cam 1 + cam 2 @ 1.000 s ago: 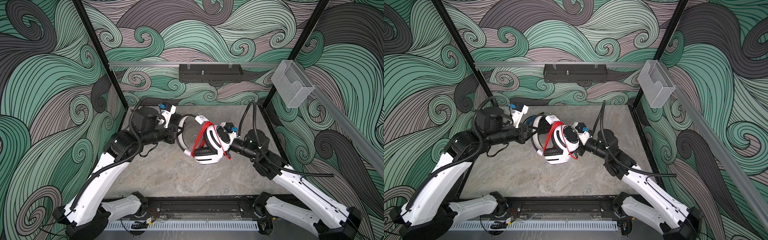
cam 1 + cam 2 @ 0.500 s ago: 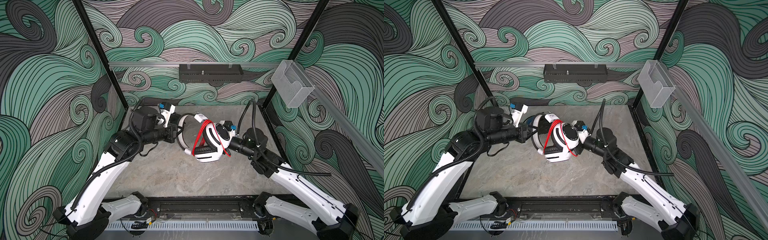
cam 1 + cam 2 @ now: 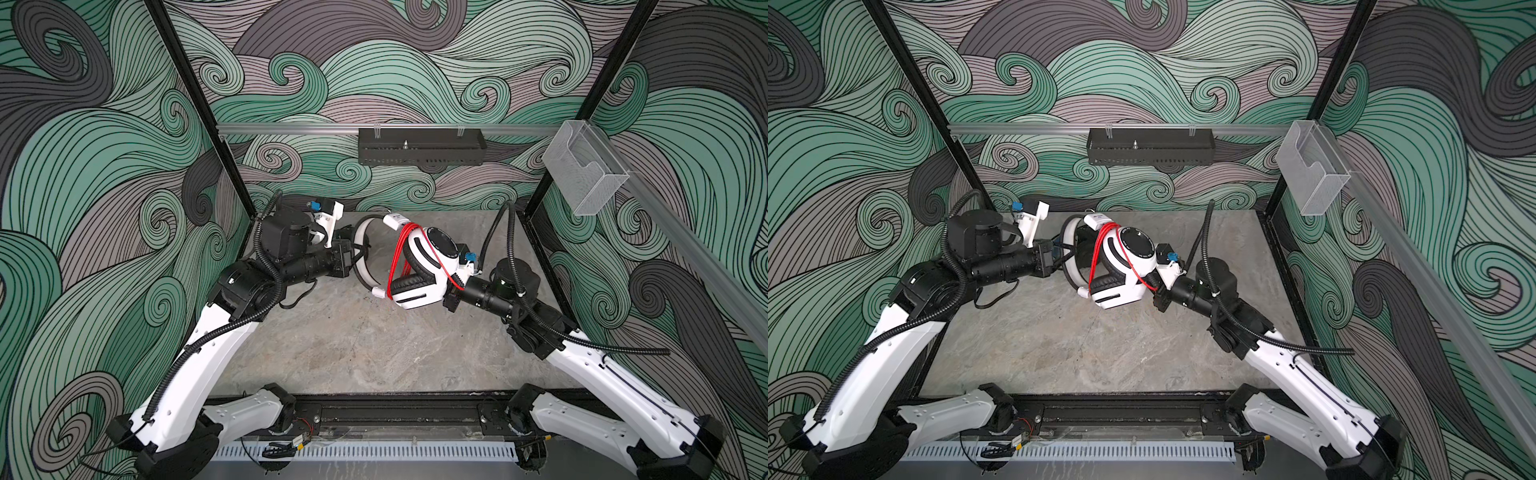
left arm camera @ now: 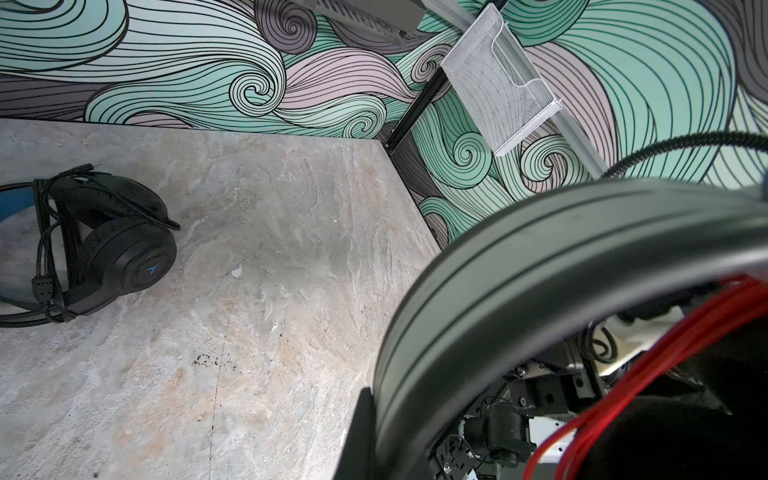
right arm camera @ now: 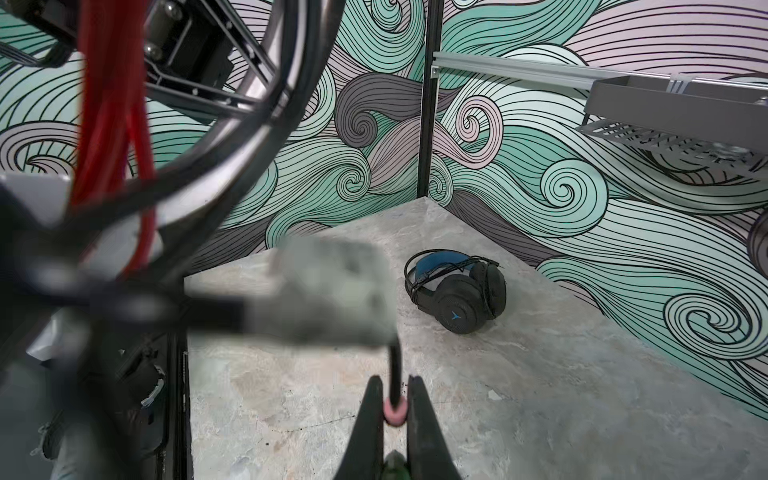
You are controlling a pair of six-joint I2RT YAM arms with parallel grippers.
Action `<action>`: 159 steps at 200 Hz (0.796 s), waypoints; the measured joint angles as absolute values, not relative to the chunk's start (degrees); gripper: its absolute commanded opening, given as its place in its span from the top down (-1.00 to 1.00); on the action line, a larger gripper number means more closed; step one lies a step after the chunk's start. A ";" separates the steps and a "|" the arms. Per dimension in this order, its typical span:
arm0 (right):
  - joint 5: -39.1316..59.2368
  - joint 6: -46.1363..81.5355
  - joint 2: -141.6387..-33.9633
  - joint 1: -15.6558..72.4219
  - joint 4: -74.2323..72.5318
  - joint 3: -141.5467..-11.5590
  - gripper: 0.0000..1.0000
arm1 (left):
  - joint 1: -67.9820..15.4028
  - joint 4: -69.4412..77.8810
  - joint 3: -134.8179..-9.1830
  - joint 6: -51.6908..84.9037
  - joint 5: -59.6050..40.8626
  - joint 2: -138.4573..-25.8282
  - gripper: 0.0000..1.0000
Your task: Wrap the headphones
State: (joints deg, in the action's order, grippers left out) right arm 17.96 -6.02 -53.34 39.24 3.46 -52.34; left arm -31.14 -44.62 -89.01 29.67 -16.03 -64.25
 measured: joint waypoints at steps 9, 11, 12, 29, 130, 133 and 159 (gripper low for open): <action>17.58 -6.24 -52.82 39.27 4.45 -52.34 1.00 | -31.03 -44.03 -89.01 30.44 -15.99 -64.25 1.00; 17.47 -6.35 -52.71 39.27 4.69 -52.34 1.00 | -31.00 -43.88 -89.01 30.61 -15.99 -64.25 1.00; 17.43 -6.42 -52.66 39.27 4.86 -52.34 1.00 | -31.00 -43.81 -89.01 30.70 -15.97 -64.25 1.00; 16.36 -6.83 -52.34 39.42 6.68 -52.36 1.00 | -30.83 -43.18 -89.01 31.73 -15.40 -64.25 1.00; 5.32 -1.30 -48.84 45.47 7.77 -47.24 1.00 | -30.83 -33.89 -82.32 46.06 -6.04 -66.02 1.00; 5.32 -1.10 -48.77 45.47 7.35 -47.00 1.00 | -30.83 -33.39 -82.02 46.63 -6.13 -66.19 1.00; 4.75 0.36 -48.62 45.47 4.12 -44.86 1.00 | -30.81 -31.29 -81.30 50.81 -7.05 -68.14 1.00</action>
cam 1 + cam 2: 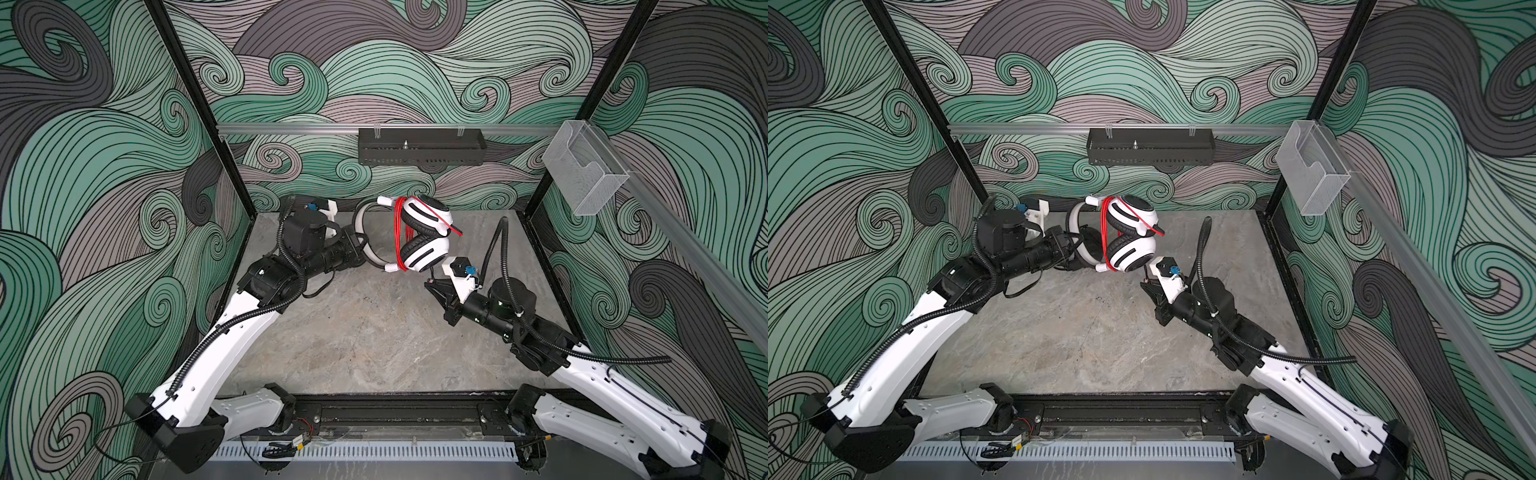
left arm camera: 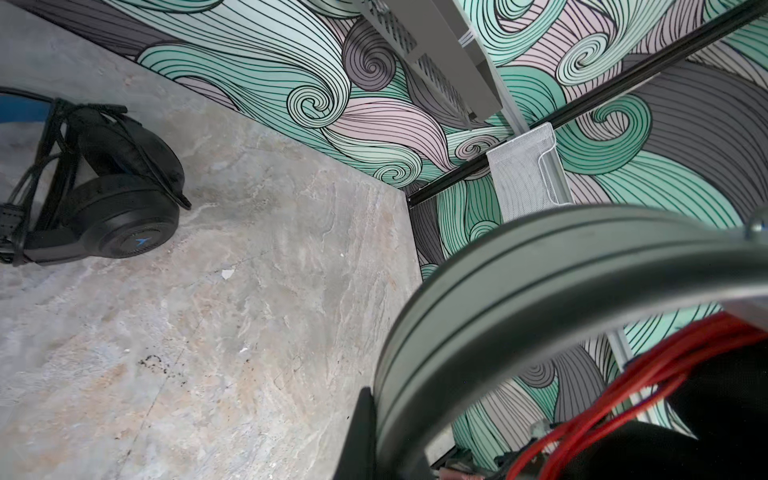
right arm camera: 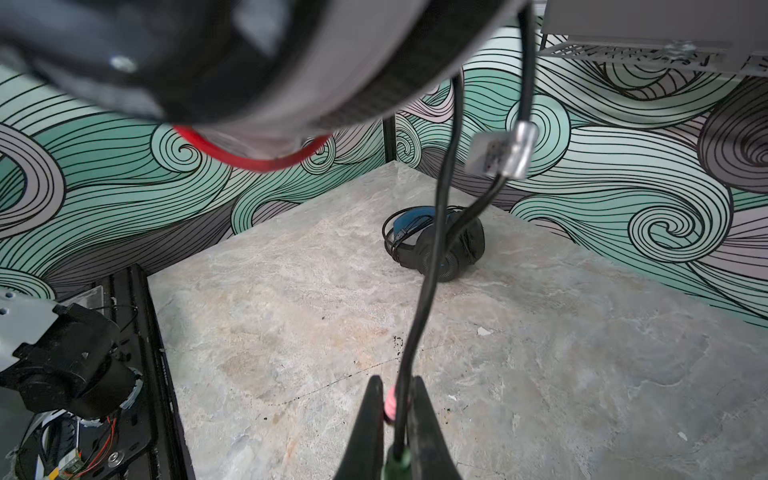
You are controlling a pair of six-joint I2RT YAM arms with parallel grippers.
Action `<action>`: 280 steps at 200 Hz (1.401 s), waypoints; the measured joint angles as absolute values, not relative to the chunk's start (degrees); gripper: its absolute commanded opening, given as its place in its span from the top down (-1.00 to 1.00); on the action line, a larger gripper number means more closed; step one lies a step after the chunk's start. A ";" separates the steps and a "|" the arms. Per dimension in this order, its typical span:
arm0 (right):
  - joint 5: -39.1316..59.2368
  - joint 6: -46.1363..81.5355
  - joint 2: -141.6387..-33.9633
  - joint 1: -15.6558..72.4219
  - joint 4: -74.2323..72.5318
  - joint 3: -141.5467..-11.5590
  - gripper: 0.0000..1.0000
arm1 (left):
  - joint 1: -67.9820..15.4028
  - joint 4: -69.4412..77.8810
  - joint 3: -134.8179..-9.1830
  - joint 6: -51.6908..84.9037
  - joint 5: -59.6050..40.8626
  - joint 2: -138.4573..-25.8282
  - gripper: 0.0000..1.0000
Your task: Wrap the headphones
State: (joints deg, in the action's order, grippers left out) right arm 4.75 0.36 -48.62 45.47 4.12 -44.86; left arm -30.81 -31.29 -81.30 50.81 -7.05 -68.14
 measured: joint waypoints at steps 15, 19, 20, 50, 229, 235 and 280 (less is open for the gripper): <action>4.45 0.84 -48.66 45.50 3.16 -43.99 1.00 | -30.81 -31.07 -81.30 52.36 -7.31 -68.82 1.00; 4.38 0.93 -48.69 45.47 2.92 -43.81 1.00 | -30.81 -31.07 -81.30 52.69 -7.29 -68.86 1.00; 4.34 0.93 -48.71 45.47 2.90 -43.79 1.00 | -30.81 -31.07 -81.30 52.73 -7.29 -68.88 1.00; 2.83 1.37 -49.10 46.39 1.56 -43.46 1.00 | -30.79 -32.47 -82.21 54.43 -5.98 -69.12 1.00; -4.29 3.62 -66.61 56.64 26.87 -64.12 1.00 | -38.63 -49.15 -90.98 37.36 24.67 -81.49 1.00; -3.57 3.99 -67.42 56.66 27.99 -65.23 1.00 | -38.96 -48.80 -90.04 36.42 25.34 -81.47 1.00; 0.49 5.34 -73.73 56.73 36.67 -73.23 1.00 | -39.94 -48.49 -85.03 30.39 26.28 -83.92 1.00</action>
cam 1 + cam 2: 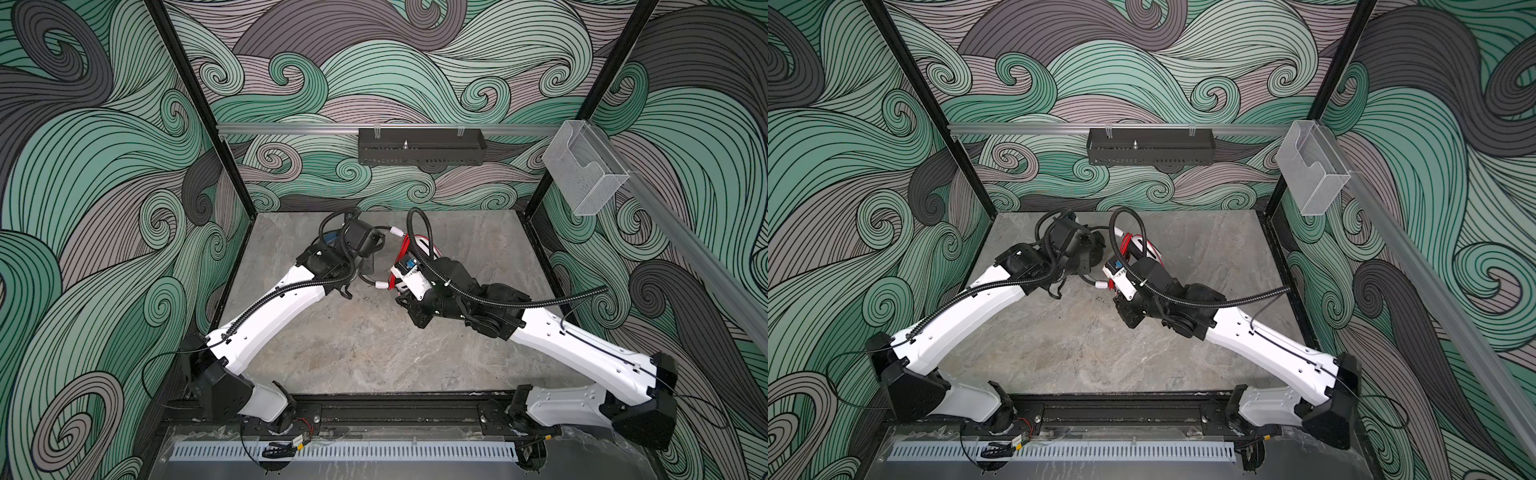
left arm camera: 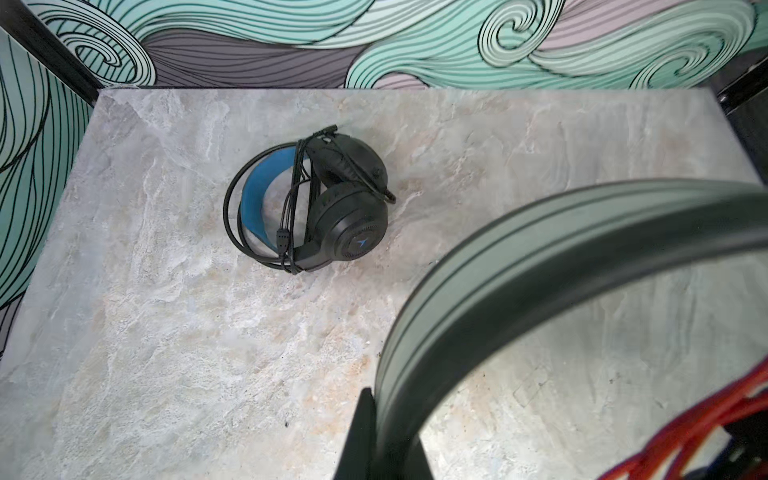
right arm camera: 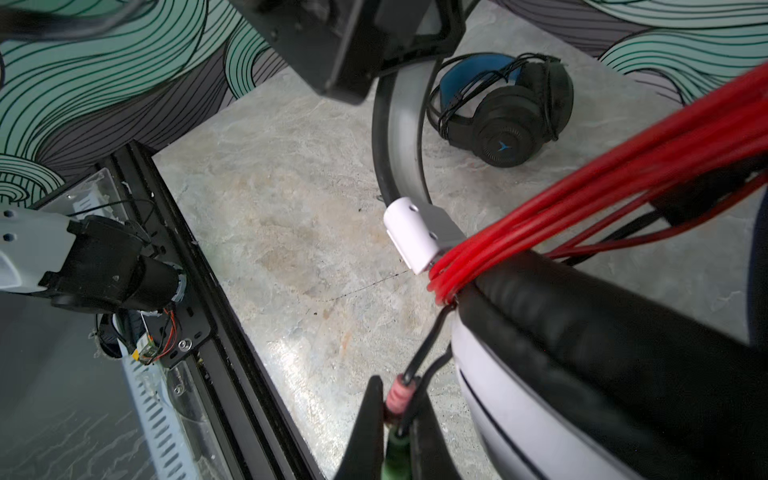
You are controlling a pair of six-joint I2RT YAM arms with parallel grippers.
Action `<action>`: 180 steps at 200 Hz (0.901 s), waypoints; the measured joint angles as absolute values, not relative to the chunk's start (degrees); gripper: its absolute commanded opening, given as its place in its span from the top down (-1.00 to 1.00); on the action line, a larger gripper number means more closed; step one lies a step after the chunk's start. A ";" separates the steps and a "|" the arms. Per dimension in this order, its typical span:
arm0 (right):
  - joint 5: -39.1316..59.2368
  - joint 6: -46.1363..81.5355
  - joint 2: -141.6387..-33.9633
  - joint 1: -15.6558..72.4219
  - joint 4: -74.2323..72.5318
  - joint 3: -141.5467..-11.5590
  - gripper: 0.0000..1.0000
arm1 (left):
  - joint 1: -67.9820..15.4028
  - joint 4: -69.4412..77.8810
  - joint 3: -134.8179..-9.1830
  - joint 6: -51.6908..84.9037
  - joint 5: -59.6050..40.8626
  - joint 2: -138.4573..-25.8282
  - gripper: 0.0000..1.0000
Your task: Wrap the headphones
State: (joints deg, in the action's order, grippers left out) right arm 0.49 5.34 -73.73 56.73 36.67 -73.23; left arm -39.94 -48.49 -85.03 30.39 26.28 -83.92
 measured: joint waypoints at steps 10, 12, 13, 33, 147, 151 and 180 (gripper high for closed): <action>0.49 5.15 -74.74 56.73 38.70 -74.32 1.00 | -39.94 -48.97 -84.90 29.76 25.69 -84.90 1.00; 0.47 5.13 -74.96 56.73 39.09 -74.52 1.00 | -39.94 -49.15 -84.90 29.67 25.52 -85.10 1.00; 0.47 5.06 -75.09 56.73 39.35 -74.63 1.00 | -39.94 -49.21 -84.88 29.56 25.43 -85.21 1.00; 0.03 4.08 -76.86 56.80 43.24 -76.49 1.00 | -40.07 -50.78 -84.68 28.80 24.08 -86.17 1.00; -3.88 -2.13 -84.49 58.06 56.75 -84.64 1.00 | -43.44 -51.31 -75.22 24.99 23.35 -84.58 1.00; -3.99 -2.48 -84.62 58.08 57.04 -84.75 1.00 | -43.44 -51.13 -74.94 24.80 23.33 -84.40 1.00; -4.29 -5.82 -85.86 58.61 59.55 -86.76 1.00 | -43.64 -49.15 -72.93 23.24 22.57 -82.85 1.00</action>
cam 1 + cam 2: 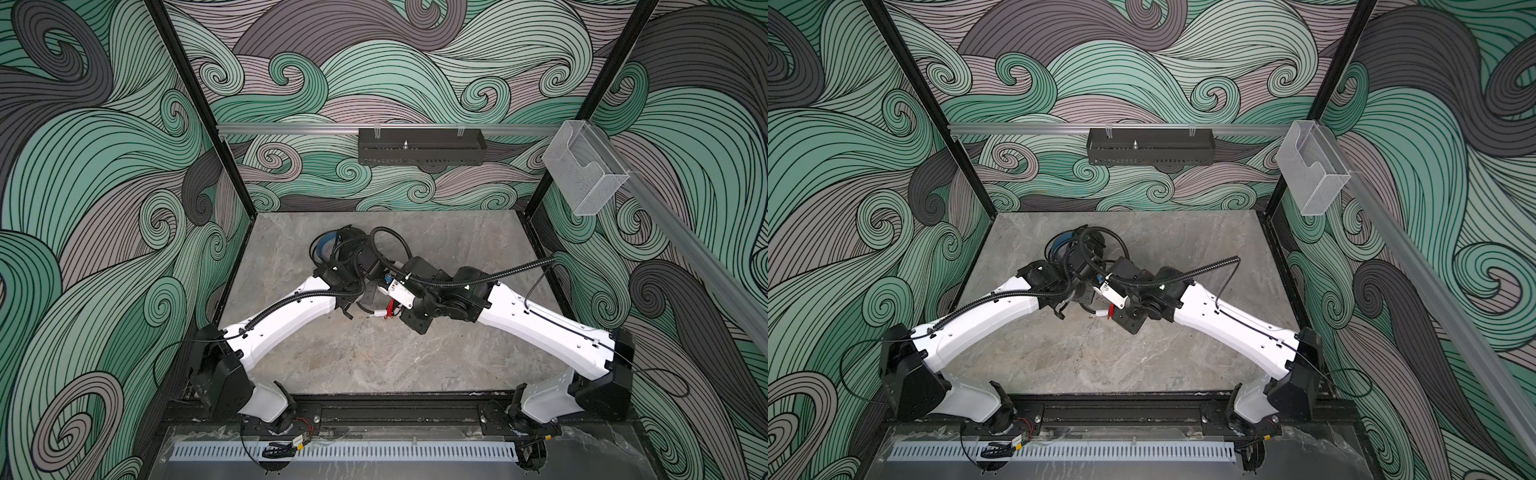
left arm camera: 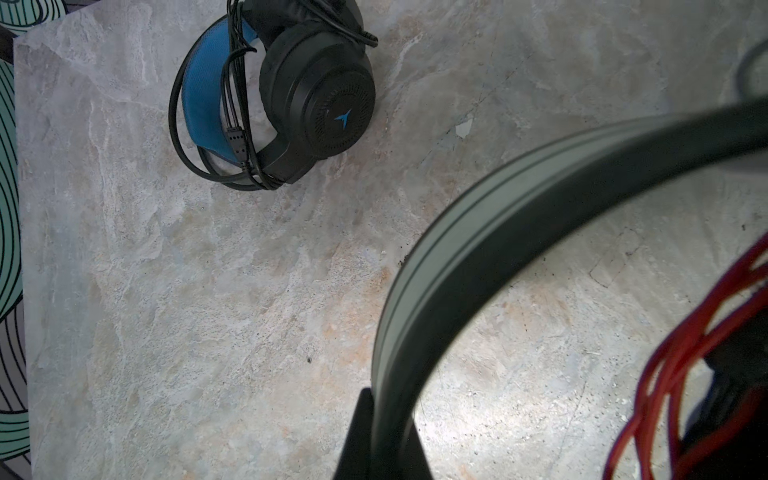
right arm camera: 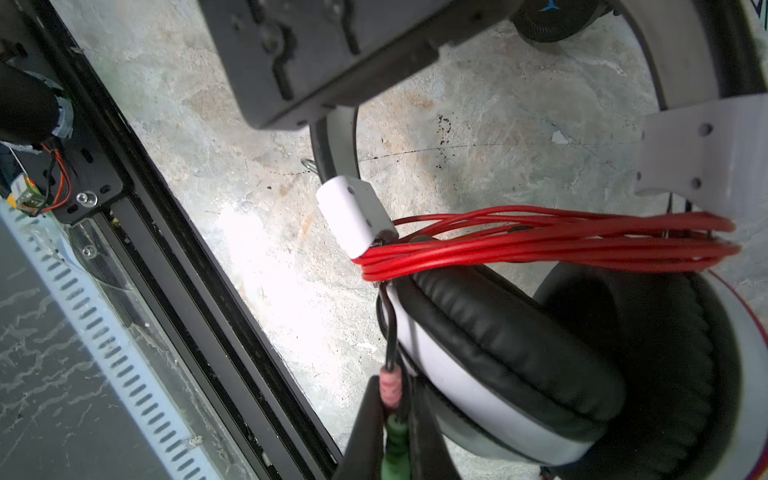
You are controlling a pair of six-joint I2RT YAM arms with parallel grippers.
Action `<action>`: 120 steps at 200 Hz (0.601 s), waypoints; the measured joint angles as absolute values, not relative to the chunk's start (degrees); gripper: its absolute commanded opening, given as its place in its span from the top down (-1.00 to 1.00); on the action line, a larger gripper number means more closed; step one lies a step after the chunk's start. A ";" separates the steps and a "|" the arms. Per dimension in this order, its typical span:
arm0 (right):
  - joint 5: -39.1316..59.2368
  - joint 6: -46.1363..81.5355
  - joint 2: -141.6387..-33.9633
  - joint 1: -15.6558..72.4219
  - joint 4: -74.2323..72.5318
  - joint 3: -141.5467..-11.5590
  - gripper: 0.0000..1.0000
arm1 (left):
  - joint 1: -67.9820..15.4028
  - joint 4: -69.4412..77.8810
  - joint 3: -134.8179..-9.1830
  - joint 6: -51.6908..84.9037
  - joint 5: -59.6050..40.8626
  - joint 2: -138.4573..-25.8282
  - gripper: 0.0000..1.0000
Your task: Wrap the headphones
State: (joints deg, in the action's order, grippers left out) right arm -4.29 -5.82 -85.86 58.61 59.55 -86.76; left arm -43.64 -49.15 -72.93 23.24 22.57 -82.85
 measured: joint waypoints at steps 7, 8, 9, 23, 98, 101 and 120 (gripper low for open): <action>-4.47 -7.11 -85.95 58.98 60.03 -87.02 1.00 | -43.64 -48.73 -72.58 22.87 22.17 -82.70 1.00; -4.51 -7.20 -85.95 59.00 60.05 -87.05 1.00 | -43.64 -48.71 -72.53 22.85 22.11 -82.70 1.00; -4.54 -7.42 -85.97 59.07 60.16 -87.09 1.00 | -43.64 -48.66 -72.49 22.83 22.06 -82.67 1.00; -4.08 -10.24 -85.89 59.90 60.69 -87.29 1.00 | -43.64 -48.12 -71.83 22.17 20.91 -82.63 1.00; 1.30 -20.75 -82.41 63.51 64.23 -90.21 0.98 | -44.16 -48.23 -70.63 19.09 13.65 -82.61 1.00; 1.13 -21.02 -82.63 63.66 64.55 -90.63 0.98 | -44.16 -48.23 -70.63 18.96 13.37 -82.61 1.00; -0.99 -22.70 -84.31 65.28 66.63 -93.01 0.99 | -44.14 -48.23 -70.63 18.11 12.45 -82.59 1.00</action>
State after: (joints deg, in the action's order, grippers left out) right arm -0.99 -22.70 -84.31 65.28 66.63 -93.01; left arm -44.14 -48.23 -70.63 18.11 12.45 -82.59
